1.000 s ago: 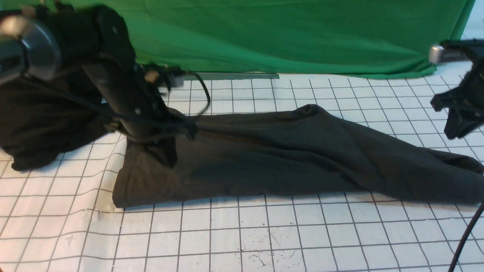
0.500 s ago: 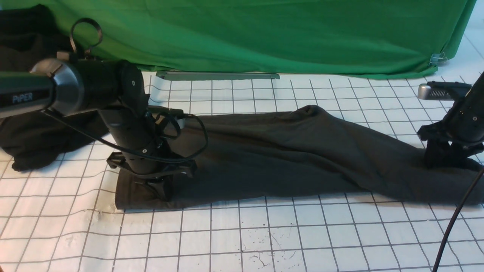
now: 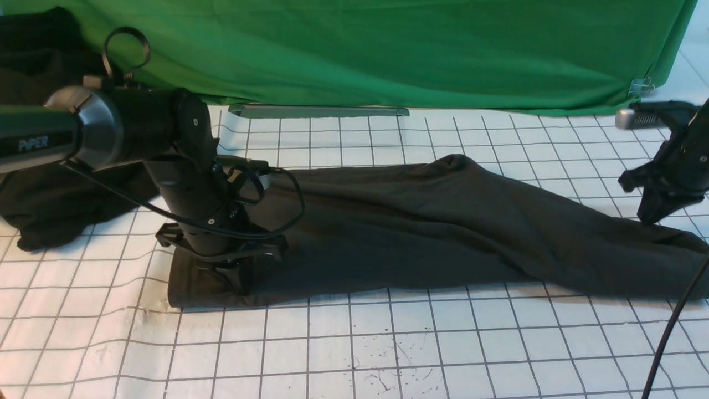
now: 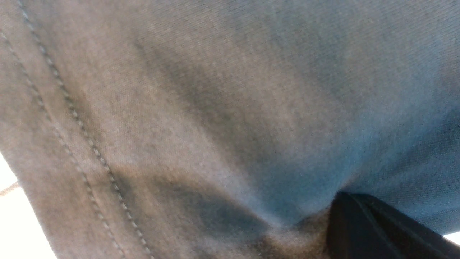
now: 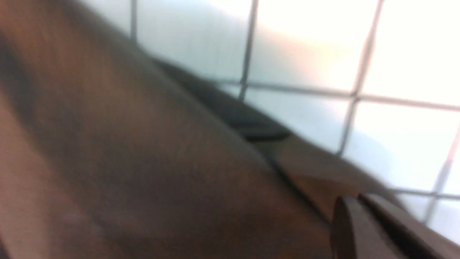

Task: Fold a long-sleeved shirt over a white checkered tablecloth.
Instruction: 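Pull the folded dark garment lengthwise by its ends to straighten it flat on the table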

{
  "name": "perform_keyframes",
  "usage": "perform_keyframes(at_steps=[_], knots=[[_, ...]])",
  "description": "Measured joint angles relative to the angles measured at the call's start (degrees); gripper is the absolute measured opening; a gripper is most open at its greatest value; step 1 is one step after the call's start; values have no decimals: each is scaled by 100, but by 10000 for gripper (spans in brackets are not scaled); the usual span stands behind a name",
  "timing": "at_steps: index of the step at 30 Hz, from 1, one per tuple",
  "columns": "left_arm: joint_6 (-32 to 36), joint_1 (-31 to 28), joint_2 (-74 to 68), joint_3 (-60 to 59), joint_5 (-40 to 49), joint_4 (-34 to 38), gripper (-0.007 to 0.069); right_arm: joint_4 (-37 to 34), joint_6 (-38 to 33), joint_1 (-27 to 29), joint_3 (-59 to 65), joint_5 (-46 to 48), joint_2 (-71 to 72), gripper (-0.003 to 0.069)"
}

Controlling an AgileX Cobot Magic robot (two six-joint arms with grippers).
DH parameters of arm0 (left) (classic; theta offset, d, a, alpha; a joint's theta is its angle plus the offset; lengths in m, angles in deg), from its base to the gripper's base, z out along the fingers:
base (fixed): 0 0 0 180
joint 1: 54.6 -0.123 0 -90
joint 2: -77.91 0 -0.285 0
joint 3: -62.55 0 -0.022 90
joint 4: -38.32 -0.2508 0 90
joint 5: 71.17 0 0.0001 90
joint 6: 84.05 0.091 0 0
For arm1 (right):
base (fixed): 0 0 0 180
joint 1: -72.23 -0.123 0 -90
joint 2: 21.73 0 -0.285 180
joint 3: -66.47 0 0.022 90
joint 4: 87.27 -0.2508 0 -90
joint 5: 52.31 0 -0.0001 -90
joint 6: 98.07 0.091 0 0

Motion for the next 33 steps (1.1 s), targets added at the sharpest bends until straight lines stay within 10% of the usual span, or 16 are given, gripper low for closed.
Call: perform_keyframes(at_steps=[7,13,18,23,28,33], knots=[[0,0,0,0,5,-1,-4,-18,35,-9,-128,329,35,24],[0,0,0,0,-1,-1,-4,-25,-211,-217,-128,401,-288,338],[-5,0,0,0,4,10,-4,-25,-245,-253,-128,231,-468,382],[-5,0,0,0,-1,0,-4,-25,-245,-253,-128,202,-483,300],[-7,0,-4,0,-1,0,-4,-20,-354,-278,-133,374,-483,34],[-18,0,-6,0,-1,0,-4,-2,-406,-245,-168,408,-389,6]])
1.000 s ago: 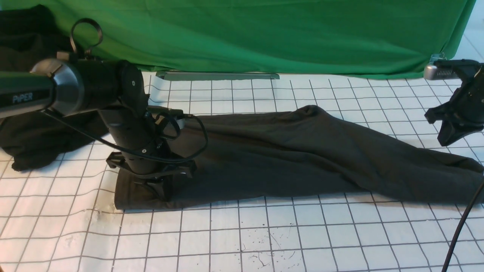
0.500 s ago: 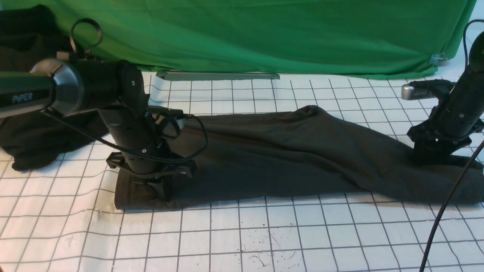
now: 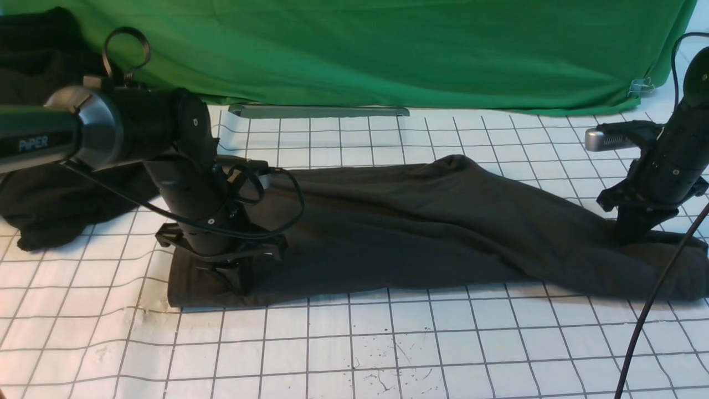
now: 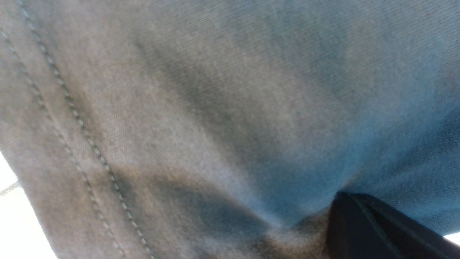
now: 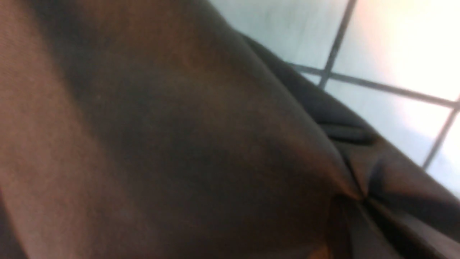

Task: Fold a long-sleeved shirt over a white checkered tablecloth.
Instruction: 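Pull the folded dark garment lengthwise by its ends to straighten it flat on the table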

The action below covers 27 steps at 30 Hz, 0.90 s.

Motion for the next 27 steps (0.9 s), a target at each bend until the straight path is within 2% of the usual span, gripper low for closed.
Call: perform_keyframes(at_steps=[21,23,24,25,27], knots=[[0,0,0,0,18,6,-4,190,6,244,-112,-1187,295,13],[0,0,0,0,18,6,-4,247,52,244,-117,-1230,295,74],[6,0,0,0,19,6,-4,279,161,244,-116,-1208,308,132],[6,0,0,0,25,0,-4,299,180,244,-116,-1202,322,144],[20,0,0,0,31,-5,-4,501,510,244,-116,-975,465,302]])
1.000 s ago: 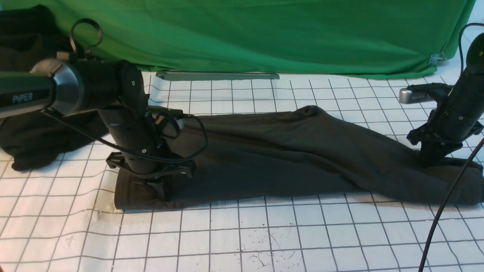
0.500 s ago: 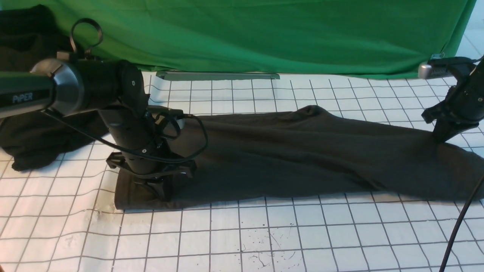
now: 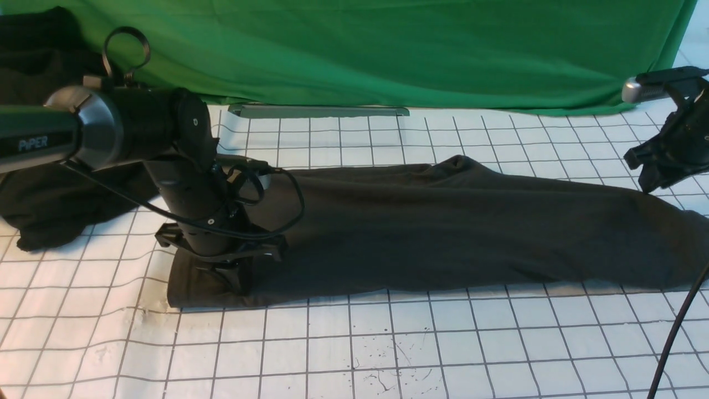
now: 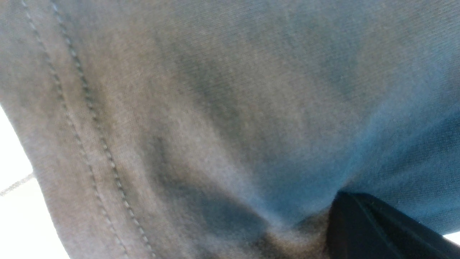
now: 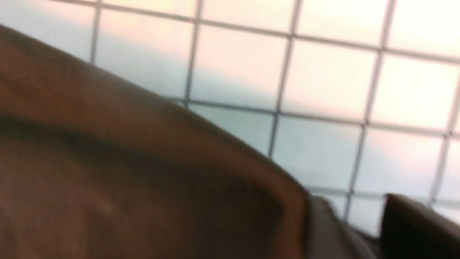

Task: Fold a long-sleeved shirt over a white checkered tablecloth.
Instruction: 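Pull the folded dark garment lengthwise by its ends to straighten it flat on the table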

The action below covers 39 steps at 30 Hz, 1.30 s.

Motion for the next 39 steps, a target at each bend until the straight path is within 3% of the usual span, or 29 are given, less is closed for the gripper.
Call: perform_keyframes(at_steps=[3,8,11,17,21,24,28,29,30,32,39], knots=[[6,0,0,0,7,-33,-4,308,316,13,0,612,294,383],[10,0,0,0,15,-59,-4,486,661,305,378,1223,707,341],[10,0,0,0,34,-59,-4,452,836,556,853,1279,825,355],[10,0,5,0,33,-53,-4,204,825,728,1764,638,833,491],[26,0,5,0,33,-41,-4,98,819,728,1898,-35,774,504],[26,0,5,0,33,-41,-4,45,819,728,1898,-136,674,475],[26,0,5,0,27,-41,-4,-9,675,728,1922,-78,422,349],[26,0,5,0,27,-41,-4,-23,534,728,1943,-36,408,209],[26,0,5,0,27,-41,-4,-25,522,728,1943,-38,408,192],[26,0,5,0,27,-41,-4,-25,466,734,1936,-46,461,64],[26,0,5,0,34,-47,-4,7,260,884,1503,339,532,38]])
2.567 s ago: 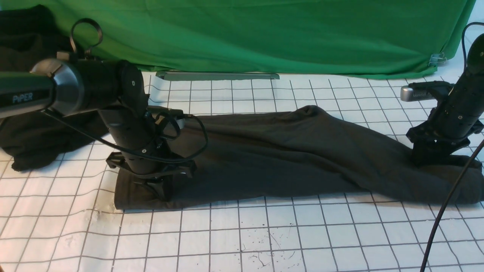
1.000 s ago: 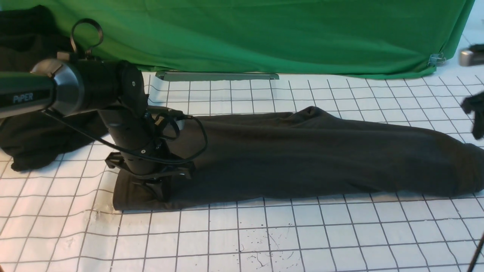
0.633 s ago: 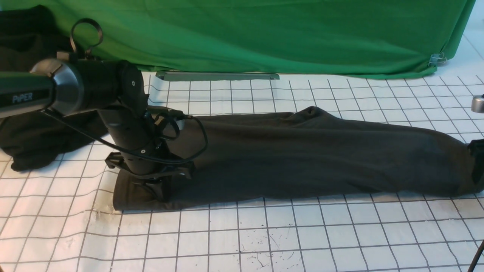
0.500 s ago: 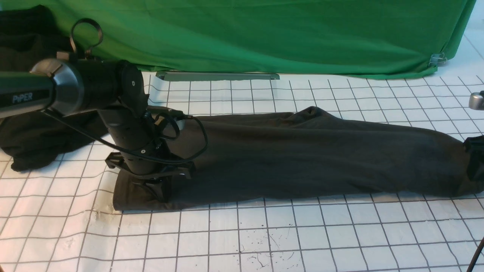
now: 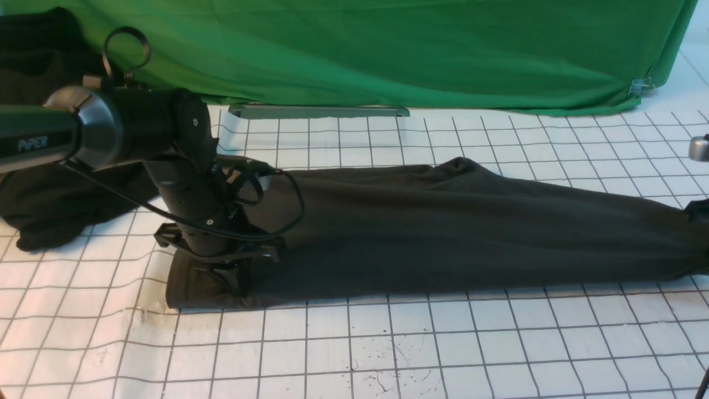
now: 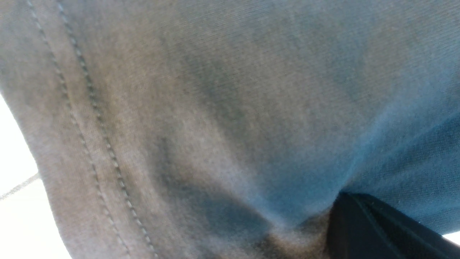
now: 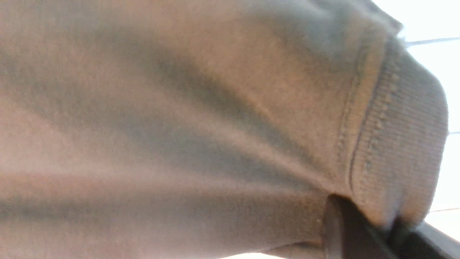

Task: Fold a long-sleeved shirt over a white checkered tablecloth.
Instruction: 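Pull the folded dark garment lengthwise by its ends to straighten it flat on the table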

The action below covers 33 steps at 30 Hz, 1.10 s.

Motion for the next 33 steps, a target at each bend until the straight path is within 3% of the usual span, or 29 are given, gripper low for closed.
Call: perform_keyframes(at_steps=[3,6,9,13,19,23,27,33], knots=[[-8,0,0,0,0,5,-4,27,-144,5,-16,148,10,52],[-8,0,6,0,8,5,-4,154,-132,5,-16,198,10,161],[-8,0,78,-4,136,-48,-4,504,174,18,-125,428,11,348],[-34,0,348,-4,442,-190,-4,661,429,32,-502,842,120,447],[-200,-11,923,-4,541,-203,-4,107,642,-154,-916,721,565,375],[-311,-11,1019,35,359,-171,-4,-1765,-419,-826,-1179,-95,574,254],[-331,-11,961,41,319,-77,-4,-2389,-1077,-1689,-1668,-541,19,291],[-335,-11,941,35,344,-51,-4,-2251,-1288,-2451,-2524,-622,-1009,365]])
